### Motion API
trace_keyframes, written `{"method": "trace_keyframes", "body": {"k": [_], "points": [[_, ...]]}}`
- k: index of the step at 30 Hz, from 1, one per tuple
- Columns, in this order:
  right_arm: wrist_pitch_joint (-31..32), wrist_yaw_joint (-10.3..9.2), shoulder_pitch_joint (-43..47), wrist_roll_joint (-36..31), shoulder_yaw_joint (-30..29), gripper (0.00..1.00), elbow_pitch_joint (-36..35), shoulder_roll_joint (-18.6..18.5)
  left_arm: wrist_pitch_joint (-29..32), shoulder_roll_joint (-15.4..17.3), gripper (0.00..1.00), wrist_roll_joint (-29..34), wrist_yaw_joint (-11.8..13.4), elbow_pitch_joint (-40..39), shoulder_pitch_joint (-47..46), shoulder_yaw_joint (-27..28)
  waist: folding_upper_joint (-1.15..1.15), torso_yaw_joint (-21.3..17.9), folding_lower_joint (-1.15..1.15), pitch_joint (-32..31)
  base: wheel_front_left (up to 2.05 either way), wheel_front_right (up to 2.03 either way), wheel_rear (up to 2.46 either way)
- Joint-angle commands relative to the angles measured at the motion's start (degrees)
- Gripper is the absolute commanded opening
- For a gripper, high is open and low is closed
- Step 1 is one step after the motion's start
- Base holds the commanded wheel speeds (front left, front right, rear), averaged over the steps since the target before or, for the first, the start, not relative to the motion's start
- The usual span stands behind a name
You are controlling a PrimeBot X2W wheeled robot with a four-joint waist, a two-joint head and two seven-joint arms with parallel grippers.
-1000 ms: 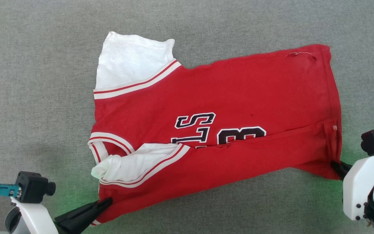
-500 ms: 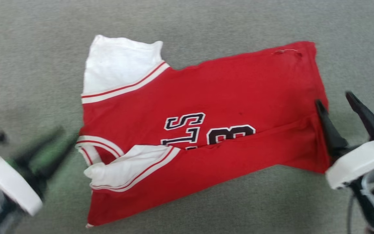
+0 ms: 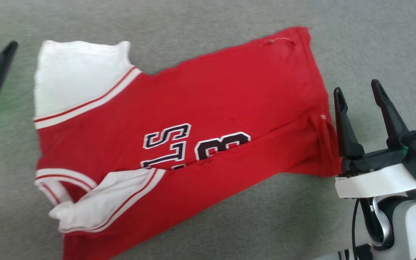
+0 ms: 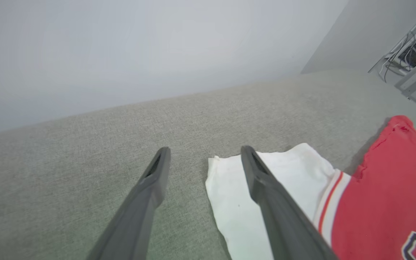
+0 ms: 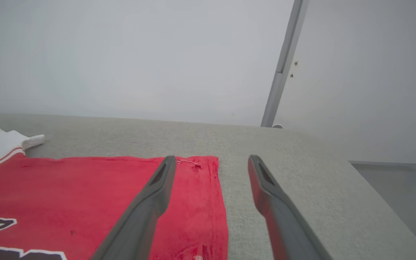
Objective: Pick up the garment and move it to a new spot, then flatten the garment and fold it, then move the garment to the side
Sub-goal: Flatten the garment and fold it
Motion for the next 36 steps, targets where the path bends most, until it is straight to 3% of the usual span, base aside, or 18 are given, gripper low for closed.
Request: {"method": "trace_keyframes", "body": {"k": [1,8,15,19,20,21,29,36], "points": [[-0.7,-0.07,-0.4,1.0,0.1,1.00,0.1,0.2,2.1,-0.1,1.00,-0.7,0.2,1.4,-1.7,-0.9,0.00,-2.0,0.00,1.6,0.00,0.00,0.00],[-2.5,-0.07,0.0,3.2,0.7,1.00,1.7,0.2,20.1,1.4,1.00,-3.9,0.2,8.2,-11.3,-6.6,0.00,-5.2,0.00,4.1,0.00,0.00,0.00],[-2.2,-0.07,-0.1,3.5,1.1,1.00,2.8,0.2,35.2,3.4,1.00,-11.6,0.1,4.0,-14.5,-10.7,0.00,-6.1,0.00,5.3,0.00,0.00,0.00],[0.2,-0.07,-2.5,1.6,1.8,1.00,2.5,0.2,37.8,4.0,0.35,-12.9,0.1,0.8,-15.4,-11.8,0.00,-5.5,0.00,5.5,0.00,0.00,0.00],[1.2,-0.07,-3.2,1.0,2.3,1.00,2.4,0.2,37.3,3.9,0.05,-12.7,0.1,0.7,-15.7,-11.8,0.00,-5.3,0.00,5.6,0.00,0.00,0.00],[2.5,-0.07,-4.1,0.5,2.8,1.00,2.4,0.2,36.9,3.8,0.00,-12.4,0.1,0.6,-15.9,-12.1,0.00,-5.1,0.00,5.7,0.00,0.00,0.00],[23.6,-0.07,-19.3,0.1,3.4,1.00,8.9,0.2,32.7,2.3,0.00,-10.0,0.1,-0.2,-18.2,-13.9,0.00,-2.6,0.00,7.1,0.00,0.00,0.00],[44.0,-0.07,-33.3,0.1,-0.6,1.00,16.8,-0.6,30.2,0.9,0.00,-9.9,0.1,-2.1,-20.6,-16.2,0.00,0.8,0.00,8.4,0.00,0.00,0.00]]}}
